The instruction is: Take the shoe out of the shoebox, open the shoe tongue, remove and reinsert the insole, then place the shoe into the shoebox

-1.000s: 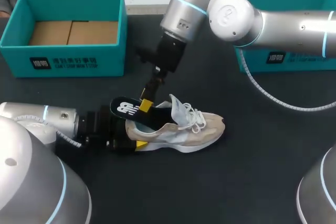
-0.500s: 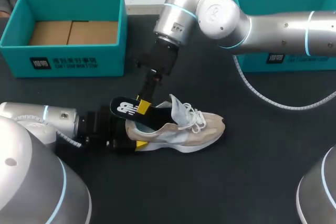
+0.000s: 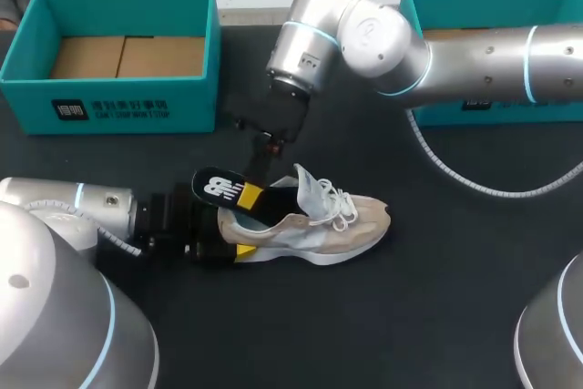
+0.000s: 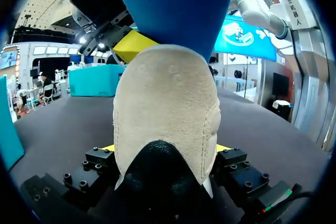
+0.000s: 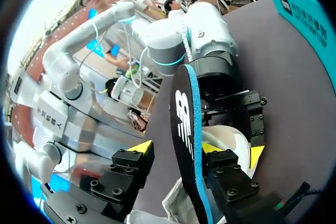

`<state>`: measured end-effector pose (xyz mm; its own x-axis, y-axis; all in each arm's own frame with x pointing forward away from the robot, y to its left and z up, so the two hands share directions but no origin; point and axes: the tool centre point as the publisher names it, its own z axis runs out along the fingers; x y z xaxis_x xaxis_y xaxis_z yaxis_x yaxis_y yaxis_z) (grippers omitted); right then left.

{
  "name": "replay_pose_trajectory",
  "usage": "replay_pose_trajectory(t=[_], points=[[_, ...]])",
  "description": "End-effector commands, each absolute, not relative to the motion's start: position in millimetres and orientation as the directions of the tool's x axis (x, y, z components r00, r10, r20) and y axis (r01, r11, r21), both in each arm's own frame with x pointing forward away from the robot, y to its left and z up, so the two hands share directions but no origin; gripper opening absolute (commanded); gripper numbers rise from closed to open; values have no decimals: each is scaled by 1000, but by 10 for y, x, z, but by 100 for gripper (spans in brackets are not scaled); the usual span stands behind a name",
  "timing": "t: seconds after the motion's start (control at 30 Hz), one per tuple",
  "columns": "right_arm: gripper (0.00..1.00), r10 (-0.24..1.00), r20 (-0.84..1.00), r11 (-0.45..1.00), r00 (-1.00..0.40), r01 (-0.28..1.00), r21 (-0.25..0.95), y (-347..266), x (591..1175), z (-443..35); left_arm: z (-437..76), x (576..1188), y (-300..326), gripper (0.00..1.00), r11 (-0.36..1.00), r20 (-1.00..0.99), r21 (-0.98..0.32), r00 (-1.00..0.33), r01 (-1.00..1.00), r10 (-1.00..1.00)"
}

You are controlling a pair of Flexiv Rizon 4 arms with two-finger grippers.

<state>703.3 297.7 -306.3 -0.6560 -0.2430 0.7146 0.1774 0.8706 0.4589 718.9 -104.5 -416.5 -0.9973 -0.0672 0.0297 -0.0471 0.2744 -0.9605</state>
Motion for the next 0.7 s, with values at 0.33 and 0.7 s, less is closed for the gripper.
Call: replay_pose_trajectory(t=[0.33,0.7], points=[[0,-286,716,866,-637,149,478,3104,7137,-3124,-4195,7174,-1037,0,277,29,-960,-997,-47,-67],[0,-206,655,714,-727,346,609,3317,7416,-2528,-4195,7174,-1037,0,277,29,-960,-997,-47,-67]])
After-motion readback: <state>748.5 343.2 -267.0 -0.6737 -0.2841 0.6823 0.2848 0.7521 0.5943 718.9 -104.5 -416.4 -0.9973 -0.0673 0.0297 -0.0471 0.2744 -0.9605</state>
